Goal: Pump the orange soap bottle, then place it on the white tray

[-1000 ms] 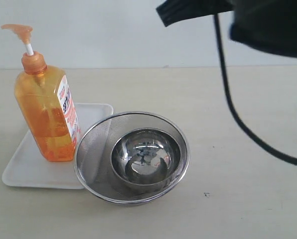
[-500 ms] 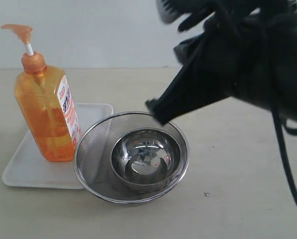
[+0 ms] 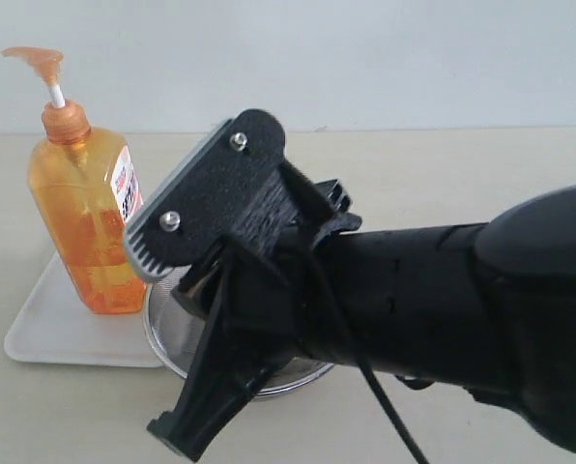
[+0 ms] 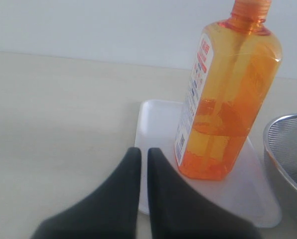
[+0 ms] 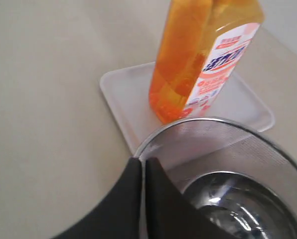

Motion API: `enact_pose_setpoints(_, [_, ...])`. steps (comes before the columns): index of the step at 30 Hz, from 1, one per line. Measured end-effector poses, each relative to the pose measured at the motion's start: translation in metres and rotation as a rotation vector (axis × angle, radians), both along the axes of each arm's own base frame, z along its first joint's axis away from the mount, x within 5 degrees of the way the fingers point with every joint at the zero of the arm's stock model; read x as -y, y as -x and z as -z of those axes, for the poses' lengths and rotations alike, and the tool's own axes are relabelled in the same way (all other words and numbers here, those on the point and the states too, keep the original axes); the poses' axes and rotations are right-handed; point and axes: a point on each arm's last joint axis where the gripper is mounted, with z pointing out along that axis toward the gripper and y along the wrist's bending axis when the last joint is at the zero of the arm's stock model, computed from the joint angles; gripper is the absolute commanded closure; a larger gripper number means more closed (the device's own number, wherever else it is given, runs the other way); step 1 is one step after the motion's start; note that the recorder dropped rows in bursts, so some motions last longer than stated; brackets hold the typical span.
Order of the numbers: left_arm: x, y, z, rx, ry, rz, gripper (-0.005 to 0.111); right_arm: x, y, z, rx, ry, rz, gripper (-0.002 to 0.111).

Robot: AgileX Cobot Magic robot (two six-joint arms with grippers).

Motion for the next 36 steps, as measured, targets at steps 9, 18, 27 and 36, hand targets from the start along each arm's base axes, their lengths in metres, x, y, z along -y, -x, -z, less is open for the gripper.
enact_pose_setpoints(9, [0.000,0.000,0.000,0.000,0.000,0.000,0.102,-0.014,0.013,0.018,-0.143,-0.031,-0.138,0.108])
enact_pose_setpoints(18, [0.000,0.000,0.000,-0.001,0.000,0.000,0.102,0.016,0.005,0.048,-0.400,0.078,-0.172,0.108])
enact_pose_setpoints(27, [0.000,0.000,0.000,-0.001,0.000,0.000,0.102,0.020,-0.017,0.041,-0.466,0.261,-0.181,0.108])
enact_pose_setpoints(36, [0.000,0.000,0.000,-0.001,0.000,0.000,0.102,0.000,-0.032,0.076,-0.562,0.369,-0.209,0.108])
